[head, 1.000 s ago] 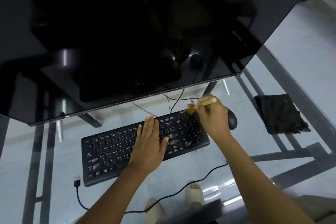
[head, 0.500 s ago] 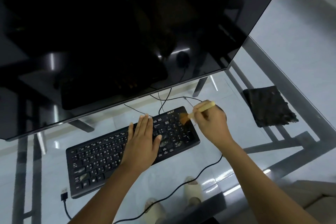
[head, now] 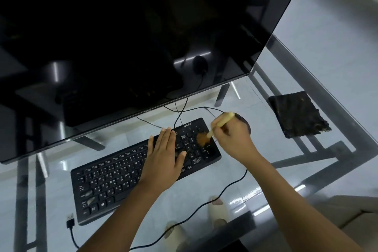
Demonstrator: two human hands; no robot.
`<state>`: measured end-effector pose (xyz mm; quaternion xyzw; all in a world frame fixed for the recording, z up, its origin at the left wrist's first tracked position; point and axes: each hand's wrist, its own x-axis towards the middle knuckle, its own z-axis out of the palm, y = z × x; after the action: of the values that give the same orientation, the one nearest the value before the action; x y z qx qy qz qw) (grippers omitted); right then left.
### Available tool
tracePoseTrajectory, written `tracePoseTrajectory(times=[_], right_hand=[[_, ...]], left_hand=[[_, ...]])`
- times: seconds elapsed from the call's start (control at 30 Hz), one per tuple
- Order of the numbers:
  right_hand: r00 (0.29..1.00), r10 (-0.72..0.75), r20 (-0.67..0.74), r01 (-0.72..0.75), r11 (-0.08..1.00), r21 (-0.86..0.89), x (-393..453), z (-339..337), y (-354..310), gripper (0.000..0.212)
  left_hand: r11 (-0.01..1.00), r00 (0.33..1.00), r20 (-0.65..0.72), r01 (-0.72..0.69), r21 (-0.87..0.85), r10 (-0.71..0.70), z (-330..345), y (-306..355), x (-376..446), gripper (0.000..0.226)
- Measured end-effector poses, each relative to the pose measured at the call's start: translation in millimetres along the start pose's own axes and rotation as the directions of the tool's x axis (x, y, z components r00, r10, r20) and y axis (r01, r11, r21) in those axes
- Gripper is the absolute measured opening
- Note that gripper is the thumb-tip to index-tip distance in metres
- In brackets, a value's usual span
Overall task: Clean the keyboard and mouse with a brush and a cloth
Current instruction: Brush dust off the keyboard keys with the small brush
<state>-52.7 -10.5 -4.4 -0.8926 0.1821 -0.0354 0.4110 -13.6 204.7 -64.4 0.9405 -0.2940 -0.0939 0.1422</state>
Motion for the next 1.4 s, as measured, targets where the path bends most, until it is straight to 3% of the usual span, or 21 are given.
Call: tracePoseTrajectory(times=[0.03,0.07,0.17,0.23,0.3,0.4,0.47,0.53,0.63,0.67,0.77,0.87,0.93,1.0,1.03,1.13,1.17,1.23,1.27,1.33,1.4], right_hand=[[0.995,0.007,0.101,-0.003,0.999,-0.039,0.8,3.8,-2.9,0.011],[0.995,-0.008,0.097,0.016,0.997,-0.077,2.5,7.8,-5.2,0.011],[0.989,-0.031,-0.148,0.034,0.999,0.018,12.0,10.0,-18.6,0.008],[1.0,-0.012,-0.011,0.013,0.993,0.117,18.7,15.9,-34.3,0.009],[0.988,-0.041,0.148,0.037,0.999,0.032,18.4,27.8,-44.7,0.01],[0.993,-0.11,-0.041,0.112,0.991,0.069,16.8,45.8,-55.6,0.008],[0.994,-0.051,0.096,0.033,0.984,0.176,13.8,58.5,-63.2,0.011],[0.973,-0.064,0.221,0.043,0.994,0.1,5.9,73.7,-65.1,0.012],[0.988,-0.151,-0.039,0.154,0.983,0.096,-0.3,84.4,-71.8,0.013],[0.986,-0.165,-0.012,0.166,0.979,0.123,0.1,87.3,-73.5,0.013],[0.95,-0.136,0.281,0.133,0.991,0.031,-2.3,91.9,-82.8,0.012],[0.971,-0.235,0.048,0.235,0.972,0.006,-2.1,89.0,-87.2,0.011],[0.964,-0.179,0.197,0.171,0.984,0.055,-6.3,81.0,-89.5,0.012],[0.865,-0.087,0.495,0.116,0.993,-0.03,-17.3,78.5,-87.0,0.012],[0.875,-0.097,0.475,0.147,0.987,-0.069,-21.6,79.8,-85.2,0.011],[0.977,-0.187,0.106,0.189,0.982,-0.01,-31.7,84.3,-76.5,0.01],[0.979,-0.149,0.137,0.142,0.988,0.058,-34.5,86.9,-77.7,0.011],[0.929,-0.112,0.354,0.103,0.994,0.046,-43.3,94.8,-80.2,0.011],[0.93,-0.132,0.342,0.137,0.991,0.01,-43.7,98.9,-80.4,0.009],[0.972,-0.213,0.099,0.214,0.977,0.003,-38.4,102.9,-86.3,0.008],[0.972,-0.215,0.091,0.209,0.976,0.068,-29.3,105.7,-95.9,0.007]], left_hand=[[1.0,1.0,0.004,0.009,0.004,-0.009,-0.1,-2.3,-3.9,0.075],[1.0,1.0,0.007,0.017,0.003,-0.017,-0.7,-3.8,-7.9,0.078],[0.999,0.999,-0.007,0.047,-0.001,-0.047,-3.6,-7.3,-19.6,0.082],[0.997,0.997,-0.018,0.079,0.002,-0.079,-5.5,-14.6,-28.1,0.082],[0.994,0.993,-0.021,0.113,0.004,-0.113,-6.3,-23.0,-38.3,0.083],[0.987,0.986,-0.028,0.162,-0.015,-0.163,-10.8,-35.4,-54.5,0.086],[0.982,0.981,-0.039,0.188,-0.019,-0.188,-15.0,-45.5,-63.1,0.089],[0.978,0.977,-0.047,0.208,-0.009,-0.208,-18.6,-55.3,-69.3,0.09],[0.969,0.966,-0.077,0.246,-0.032,-0.248,-24.2,-67.1,-77.5,0.091],[0.965,0.962,-0.08,0.26,-0.041,-0.262,-25.9,-69.4,-80.2,0.092],[0.96,0.959,-0.064,0.271,-0.069,-0.275,-24.7,-69.7,-85.8,0.097],[0.964,0.965,-0.057,0.251,-0.087,-0.257,-20.8,-65.3,-90.0,0.099],[0.968,0.968,-0.062,0.236,-0.084,-0.241,-18.8,-66.1,-92.4,0.096],[0.97,0.969,-0.083,0.226,-0.088,-0.234,-17.5,-69.9,-95.4,0.092],[0.969,0.967,-0.098,0.227,-0.099,-0.237,-17.1,-72.1,-97.4,0.09],[0.959,0.95,-0.151,0.255,-0.125,-0.272,-16.6,-77.7,-105.1,0.084],[0.952,0.94,-0.173,0.273,-0.135,-0.294,-15.8,-80.7,-108.7,0.084],[0.938,0.919,-0.202,0.314,-0.147,-0.339,-14.1,-87.6,-117.5,0.085],[0.932,0.911,-0.205,0.334,-0.144,-0.358,-13.4,-90.8,-121.7,0.086],[0.922,0.899,-0.209,0.359,-0.146,-0.384,-13.1,-96.2,-130.5,0.089],[0.911,0.885,-0.224,0.379,-0.161,-0.407,-14.7,-101.3,-137.4,0.092]])
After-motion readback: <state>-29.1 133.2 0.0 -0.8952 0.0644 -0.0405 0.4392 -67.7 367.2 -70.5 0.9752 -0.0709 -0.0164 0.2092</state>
